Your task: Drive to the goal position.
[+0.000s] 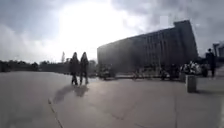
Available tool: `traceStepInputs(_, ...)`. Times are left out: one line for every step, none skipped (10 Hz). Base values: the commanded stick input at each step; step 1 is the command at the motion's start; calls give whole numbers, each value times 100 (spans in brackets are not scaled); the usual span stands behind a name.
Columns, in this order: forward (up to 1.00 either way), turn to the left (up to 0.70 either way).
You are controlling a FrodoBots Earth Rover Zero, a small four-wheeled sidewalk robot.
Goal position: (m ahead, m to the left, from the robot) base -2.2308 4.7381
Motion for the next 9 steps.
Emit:
traceStepInputs(70, 0)
traceStepInputs(60, 0)
traceStepInputs(23, 0)
traceStepInputs(0, 0)
traceStepInputs(0, 0)
traceStepInputs(0, 0)
traceStepInputs(0, 0)
traceStepInputs(0, 0)
traceStepInputs(0, 0)
